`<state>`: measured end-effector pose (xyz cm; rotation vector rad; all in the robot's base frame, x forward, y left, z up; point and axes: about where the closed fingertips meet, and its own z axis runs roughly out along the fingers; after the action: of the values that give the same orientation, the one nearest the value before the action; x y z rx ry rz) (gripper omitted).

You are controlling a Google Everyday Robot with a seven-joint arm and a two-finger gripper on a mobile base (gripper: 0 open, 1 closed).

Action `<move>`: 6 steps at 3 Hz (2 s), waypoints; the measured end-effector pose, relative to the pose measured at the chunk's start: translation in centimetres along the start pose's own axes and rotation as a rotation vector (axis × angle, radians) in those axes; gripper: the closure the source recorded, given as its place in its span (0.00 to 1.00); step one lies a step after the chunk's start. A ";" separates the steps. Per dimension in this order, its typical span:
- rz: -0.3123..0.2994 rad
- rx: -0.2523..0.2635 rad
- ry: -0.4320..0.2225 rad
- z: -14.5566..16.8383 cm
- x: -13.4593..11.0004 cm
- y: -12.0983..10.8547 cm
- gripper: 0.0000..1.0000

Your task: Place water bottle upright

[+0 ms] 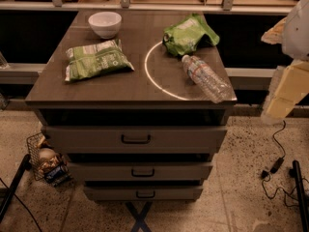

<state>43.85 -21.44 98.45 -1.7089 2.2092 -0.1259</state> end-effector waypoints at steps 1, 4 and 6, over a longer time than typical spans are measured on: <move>0.000 0.000 0.000 0.0 0.0 0.0 0.00; 0.105 -0.039 0.013 5.7 -8.8 -6.9 0.00; 0.399 0.029 0.107 10.1 -10.2 -12.0 0.00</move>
Offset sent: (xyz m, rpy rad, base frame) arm 0.0299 0.0315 -0.0087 0.0252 0.0418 0.0185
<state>60.30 -13.57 94.51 -1.2394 2.5641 -0.1515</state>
